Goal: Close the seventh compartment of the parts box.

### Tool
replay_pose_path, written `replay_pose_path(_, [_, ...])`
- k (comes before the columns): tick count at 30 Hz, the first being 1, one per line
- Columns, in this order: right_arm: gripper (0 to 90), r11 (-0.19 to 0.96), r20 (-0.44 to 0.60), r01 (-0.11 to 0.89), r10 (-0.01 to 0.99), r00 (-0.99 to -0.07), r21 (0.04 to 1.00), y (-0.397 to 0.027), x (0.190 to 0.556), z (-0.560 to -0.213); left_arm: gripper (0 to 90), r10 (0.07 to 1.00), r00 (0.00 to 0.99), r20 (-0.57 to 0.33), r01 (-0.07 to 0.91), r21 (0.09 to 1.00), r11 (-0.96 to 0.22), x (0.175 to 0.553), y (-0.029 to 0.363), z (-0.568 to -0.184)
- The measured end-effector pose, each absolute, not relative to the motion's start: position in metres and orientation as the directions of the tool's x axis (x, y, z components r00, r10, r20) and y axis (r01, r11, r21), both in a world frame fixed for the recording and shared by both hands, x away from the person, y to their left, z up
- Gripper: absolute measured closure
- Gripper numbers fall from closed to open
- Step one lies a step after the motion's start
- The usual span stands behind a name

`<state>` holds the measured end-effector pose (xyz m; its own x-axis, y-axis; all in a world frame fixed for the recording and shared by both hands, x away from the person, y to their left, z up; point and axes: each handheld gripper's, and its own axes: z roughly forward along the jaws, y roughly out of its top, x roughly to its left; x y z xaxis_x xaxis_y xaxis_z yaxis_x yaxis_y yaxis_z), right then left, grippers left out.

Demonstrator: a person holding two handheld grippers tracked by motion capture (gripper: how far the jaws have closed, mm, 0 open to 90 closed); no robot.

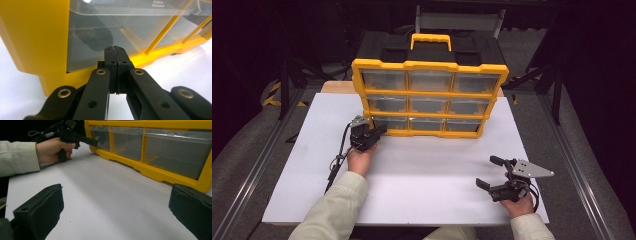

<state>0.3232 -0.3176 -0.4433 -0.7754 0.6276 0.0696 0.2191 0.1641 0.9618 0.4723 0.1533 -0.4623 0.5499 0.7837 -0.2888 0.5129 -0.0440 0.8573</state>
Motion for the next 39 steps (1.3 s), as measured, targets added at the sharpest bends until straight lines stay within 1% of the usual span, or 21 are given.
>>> replay_pose_path(5, [0.4,0.165,0.069,0.220,0.629,-0.774,0.961,-0.318,0.323,-0.443,89.0,0.772,0.571,-0.280,0.510,0.858,-0.065,0.468,0.151,-0.458])
replay_pose_path(6, [0.4,0.165,0.068,0.218,0.629,-0.775,0.962,-0.318,0.323,-0.443,86.5,0.767,0.575,-0.283,0.511,0.857,-0.067,0.467,0.151,-0.457])
replay_pose_path(7, [0.4,0.166,0.066,0.216,0.629,-0.775,0.962,-0.318,0.323,-0.443,80.4,0.760,0.583,-0.289,0.512,0.856,-0.067,0.466,0.152,-0.455])
replay_pose_path(11, [0.4,0.167,0.066,0.217,0.628,-0.776,0.962,-0.317,0.323,-0.443,66.6,0.732,0.612,-0.300,0.502,0.862,-0.066,0.461,0.154,-0.448])
replay_pose_path(12, [0.4,0.166,0.068,0.219,0.628,-0.775,0.962,-0.317,0.323,-0.443,61.4,0.722,0.622,-0.303,0.497,0.865,-0.066,0.459,0.155,-0.446])
replay_pose_path(14, [0.4,0.166,0.069,0.220,0.628,-0.775,0.961,-0.317,0.323,-0.443,55.5,0.707,0.645,-0.289,0.475,0.877,-0.074,0.455,0.155,-0.441])
replay_pose_path(17, [0.4,0.169,0.065,0.218,0.631,-0.773,0.961,-0.317,0.323,-0.443,43.4,0.683,0.678,-0.271,0.446,0.890,-0.090,0.449,0.156,-0.434])
replay_pose_path(19, [0.3,0.169,0.067,0.220,0.630,-0.773,0.961,-0.317,0.323,-0.443,37.9,0.675,0.693,-0.255,0.427,0.899,-0.099,0.446,0.157,-0.430])
replay_pose_path(22, [0.3,0.170,0.067,0.221,0.631,-0.773,0.960,-0.317,0.323,-0.443,26.1,0.667,0.702,-0.248,0.414,0.905,-0.100,0.439,0.159,-0.423])
replay_pose_path(24, [0.3,0.170,0.066,0.221,0.631,-0.773,0.960,-0.317,0.323,-0.443,20.7,0.661,0.707,-0.249,0.410,0.907,-0.096,0.437,0.160,-0.421])
replay_pose_path(25, [0.3,0.170,0.066,0.221,0.631,-0.773,0.960,-0.317,0.323,-0.443,20.7,0.653,0.714,-0.252,0.406,0.909,-0.094,0.434,0.162,-0.418])
replay_pose_path(27, [0.4,0.167,0.066,0.218,0.631,-0.773,0.961,-0.317,0.323,-0.443,15.3,0.635,0.735,-0.236,0.387,0.916,-0.107,0.427,0.166,-0.411])
replay_pose_path(29, [0.3,0.167,0.065,0.218,0.631,-0.773,0.961,-0.317,0.323,-0.443,12.1,0.631,0.744,-0.219,0.370,0.922,-0.116,0.423,0.167,-0.408])
replay_pose_path(32, [0.3,0.172,0.064,0.220,0.632,-0.773,0.960,-0.317,0.323,-0.443,9.6,0.618,0.765,-0.181,0.326,0.936,-0.130,0.412,0.171,-0.400])
replay_pose_path(39, [0.4,0.172,0.062,0.219,0.634,-0.771,0.960,-0.317,0.323,-0.443,5.2,0.598,0.785,-0.161,0.289,0.949,-0.125,0.393,0.186,-0.390])
